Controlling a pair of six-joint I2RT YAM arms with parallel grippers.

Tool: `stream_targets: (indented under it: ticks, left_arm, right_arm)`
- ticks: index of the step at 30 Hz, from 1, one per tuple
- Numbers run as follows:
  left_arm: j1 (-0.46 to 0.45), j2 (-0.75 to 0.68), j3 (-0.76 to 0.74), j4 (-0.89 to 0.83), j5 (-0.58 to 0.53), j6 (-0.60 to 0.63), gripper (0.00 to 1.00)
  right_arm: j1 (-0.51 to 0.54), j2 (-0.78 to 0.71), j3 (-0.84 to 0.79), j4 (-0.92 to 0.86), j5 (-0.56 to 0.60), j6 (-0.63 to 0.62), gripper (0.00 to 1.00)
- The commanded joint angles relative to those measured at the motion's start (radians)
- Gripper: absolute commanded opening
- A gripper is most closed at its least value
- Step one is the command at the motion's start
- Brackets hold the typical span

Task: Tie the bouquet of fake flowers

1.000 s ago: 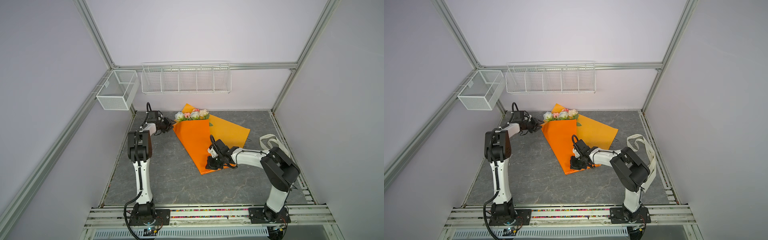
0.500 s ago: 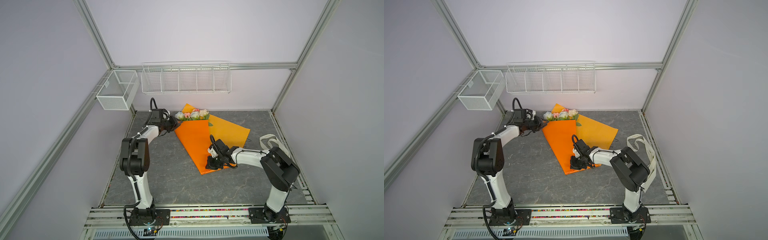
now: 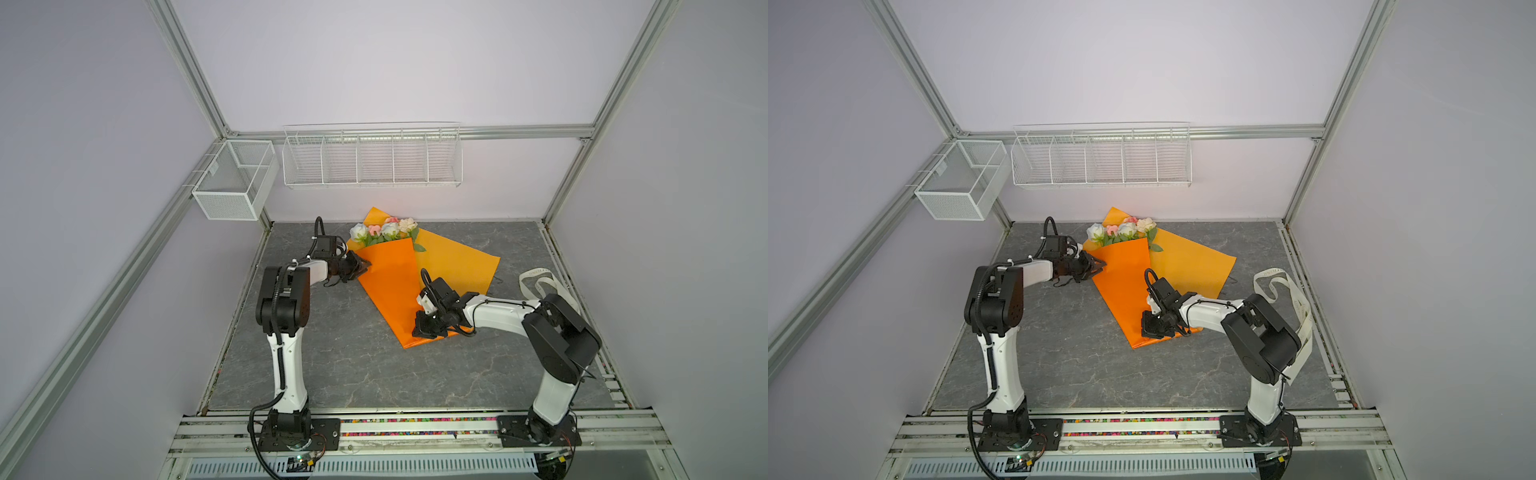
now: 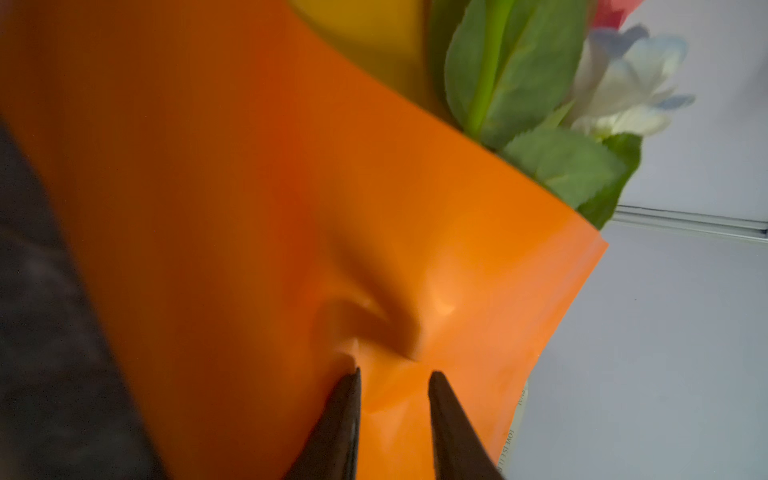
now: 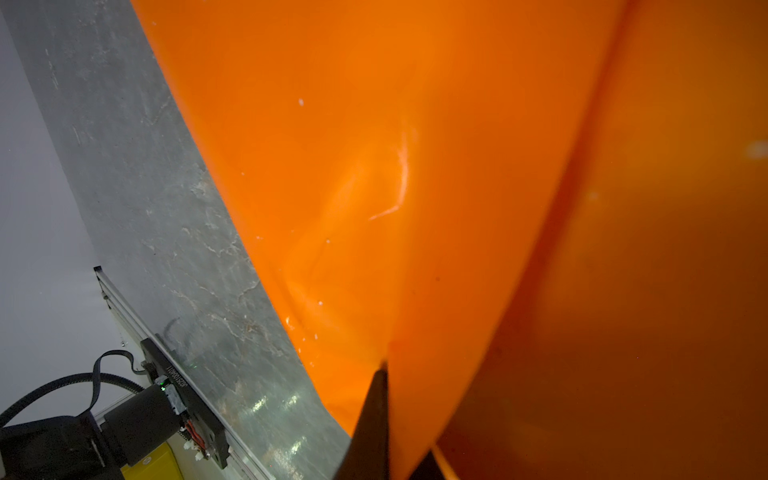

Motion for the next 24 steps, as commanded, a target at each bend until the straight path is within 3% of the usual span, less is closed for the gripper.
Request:
stream_targets:
  ticks: [1,15,20,24]
  left_arm:
    - [0.048,0.054,0.109,-0.041,-0.003,0.048,0.3]
    - [0.127,0.248,0.337,-0.169,-0.013,0.08,0.31]
    - [0.153,0.27,0.459,-0.258,-0.027,0.129,0.32]
    - [0.153,0.205,0.48,-0.309,-0.027,0.174,0.34]
  right_arm:
    - [-0.007,-0.009,-0.018,-0.032,0.029,0.005,0.07]
    - [-0.006,0.002,-0.006,-0.055,0.03,0.001,0.07]
    - [-0.007,0.0,-0.015,-0.051,0.028,0.002,0.07]
    - [-0.006,0.002,-0.015,-0.043,0.026,0.006,0.07]
